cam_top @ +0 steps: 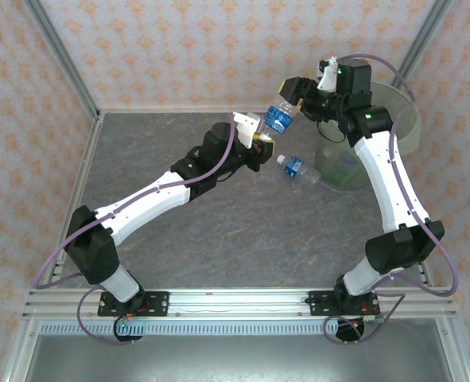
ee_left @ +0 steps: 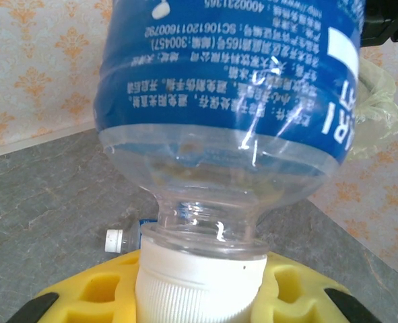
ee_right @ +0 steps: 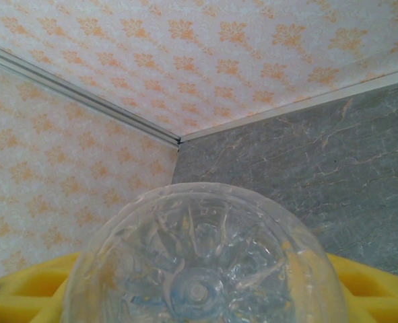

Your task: Put the plastic bottles in the bin

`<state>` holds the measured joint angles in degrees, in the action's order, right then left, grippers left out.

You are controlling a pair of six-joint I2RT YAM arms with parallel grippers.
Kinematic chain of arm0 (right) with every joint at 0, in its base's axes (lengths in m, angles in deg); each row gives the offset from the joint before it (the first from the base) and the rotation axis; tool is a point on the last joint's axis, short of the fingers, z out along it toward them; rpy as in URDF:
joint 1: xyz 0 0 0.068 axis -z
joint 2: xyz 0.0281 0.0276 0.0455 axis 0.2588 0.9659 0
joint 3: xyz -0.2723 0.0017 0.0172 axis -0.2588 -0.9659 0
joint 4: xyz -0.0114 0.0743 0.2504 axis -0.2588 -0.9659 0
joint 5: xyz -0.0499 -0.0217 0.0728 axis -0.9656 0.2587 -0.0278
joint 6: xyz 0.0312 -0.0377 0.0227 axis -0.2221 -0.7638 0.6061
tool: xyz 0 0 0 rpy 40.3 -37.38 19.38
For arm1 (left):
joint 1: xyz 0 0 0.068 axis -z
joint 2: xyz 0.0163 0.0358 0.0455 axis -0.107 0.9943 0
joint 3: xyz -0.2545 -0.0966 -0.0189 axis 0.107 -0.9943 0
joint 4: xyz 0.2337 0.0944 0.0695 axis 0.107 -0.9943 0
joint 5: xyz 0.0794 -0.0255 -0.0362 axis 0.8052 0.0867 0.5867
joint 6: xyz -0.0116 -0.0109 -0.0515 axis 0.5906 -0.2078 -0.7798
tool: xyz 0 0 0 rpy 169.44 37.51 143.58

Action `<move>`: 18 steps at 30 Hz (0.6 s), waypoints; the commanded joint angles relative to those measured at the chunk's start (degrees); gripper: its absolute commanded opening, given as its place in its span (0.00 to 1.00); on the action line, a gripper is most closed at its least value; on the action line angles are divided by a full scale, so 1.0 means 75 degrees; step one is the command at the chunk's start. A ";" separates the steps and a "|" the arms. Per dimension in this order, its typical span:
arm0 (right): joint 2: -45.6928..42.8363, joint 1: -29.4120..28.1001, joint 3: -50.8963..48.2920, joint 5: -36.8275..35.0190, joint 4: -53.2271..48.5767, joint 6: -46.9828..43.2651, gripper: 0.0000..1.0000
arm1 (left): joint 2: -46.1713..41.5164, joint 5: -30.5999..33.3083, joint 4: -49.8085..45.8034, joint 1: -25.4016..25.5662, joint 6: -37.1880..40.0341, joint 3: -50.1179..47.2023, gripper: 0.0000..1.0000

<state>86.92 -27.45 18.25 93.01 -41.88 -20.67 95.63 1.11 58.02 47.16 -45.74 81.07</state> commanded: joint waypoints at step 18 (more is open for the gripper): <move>-0.0760 0.2633 -0.0460 0.0078 0.1402 0.1983 0.56 | -0.1338 0.0824 0.0216 0.0004 -0.0207 -0.0498 0.99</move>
<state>84.76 -11.53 16.30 94.11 -36.35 -10.01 87.49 5.68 58.24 47.16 -46.40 78.89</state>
